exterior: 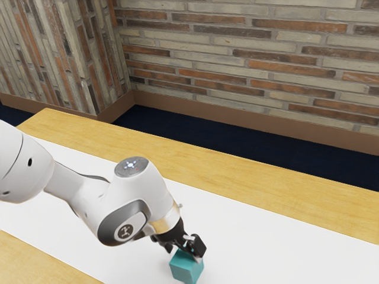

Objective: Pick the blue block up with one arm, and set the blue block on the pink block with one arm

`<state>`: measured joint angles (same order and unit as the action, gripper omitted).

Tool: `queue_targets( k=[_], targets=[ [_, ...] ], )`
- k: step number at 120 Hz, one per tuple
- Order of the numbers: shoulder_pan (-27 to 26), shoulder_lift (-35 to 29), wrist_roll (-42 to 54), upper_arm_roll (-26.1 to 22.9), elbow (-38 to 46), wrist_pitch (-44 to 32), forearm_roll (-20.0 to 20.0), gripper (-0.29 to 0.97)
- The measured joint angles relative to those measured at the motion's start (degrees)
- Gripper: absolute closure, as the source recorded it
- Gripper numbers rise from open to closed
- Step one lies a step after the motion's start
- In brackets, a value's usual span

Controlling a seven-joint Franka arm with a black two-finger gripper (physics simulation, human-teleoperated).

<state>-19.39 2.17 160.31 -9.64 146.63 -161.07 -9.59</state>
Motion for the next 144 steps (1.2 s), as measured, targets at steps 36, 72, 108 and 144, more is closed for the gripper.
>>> queue_targets(
  k=[36, 72, 108, 144],
  targets=[
    [-0.7, 0.4, -1.7, -0.2, 0.0, -0.3, 0.0, 0.0],
    [-0.5, 3.1, -2.7, -0.6, -1.6, -0.8, 0.2, 0.0],
    [-0.6, 3.8, -3.3, -1.3, -1.4, -0.6, 0.8, 0.0],
    [-0.6, 4.2, -3.7, -1.4, -1.4, -0.7, 1.0, 0.0]
  ],
)
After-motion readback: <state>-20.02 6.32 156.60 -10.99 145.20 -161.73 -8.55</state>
